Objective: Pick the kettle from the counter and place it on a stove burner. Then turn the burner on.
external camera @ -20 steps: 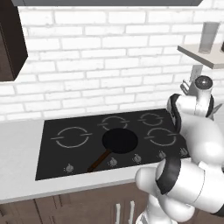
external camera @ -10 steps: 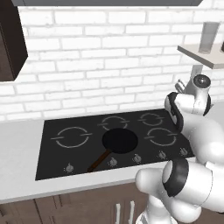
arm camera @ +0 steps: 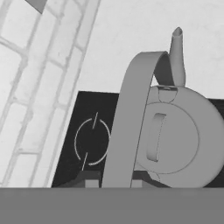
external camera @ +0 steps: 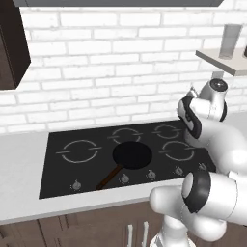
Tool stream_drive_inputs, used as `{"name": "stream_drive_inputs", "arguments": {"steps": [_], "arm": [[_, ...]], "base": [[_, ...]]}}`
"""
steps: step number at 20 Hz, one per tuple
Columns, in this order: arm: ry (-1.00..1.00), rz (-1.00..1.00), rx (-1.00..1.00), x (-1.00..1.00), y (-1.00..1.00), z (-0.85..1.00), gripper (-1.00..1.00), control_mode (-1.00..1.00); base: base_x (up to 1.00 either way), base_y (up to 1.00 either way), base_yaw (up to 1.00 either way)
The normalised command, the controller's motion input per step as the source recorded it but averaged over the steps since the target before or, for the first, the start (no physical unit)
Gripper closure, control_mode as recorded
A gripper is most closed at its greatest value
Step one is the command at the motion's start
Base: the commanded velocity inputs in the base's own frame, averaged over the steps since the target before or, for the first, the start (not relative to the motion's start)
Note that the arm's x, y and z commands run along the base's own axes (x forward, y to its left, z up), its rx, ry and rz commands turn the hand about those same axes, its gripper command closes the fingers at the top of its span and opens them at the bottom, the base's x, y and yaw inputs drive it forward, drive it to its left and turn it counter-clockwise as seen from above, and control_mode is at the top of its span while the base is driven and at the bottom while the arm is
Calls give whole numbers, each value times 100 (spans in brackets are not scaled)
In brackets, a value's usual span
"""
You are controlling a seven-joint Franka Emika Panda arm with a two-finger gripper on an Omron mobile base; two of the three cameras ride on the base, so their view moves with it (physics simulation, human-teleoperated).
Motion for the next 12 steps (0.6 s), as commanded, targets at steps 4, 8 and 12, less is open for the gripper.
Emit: {"name": "stream_drive_inputs", "arguments": {"steps": [4, 8, 12], "arm": [[4, 0, 13, 9, 25, -3, 100, -100], [0, 0, 1, 7, 22, -10, 100, -100], [3, 0, 0, 1, 6, -4, 100, -100]], "base": [[0, 0, 0], [0, 0, 0], [0, 0, 0]]}}
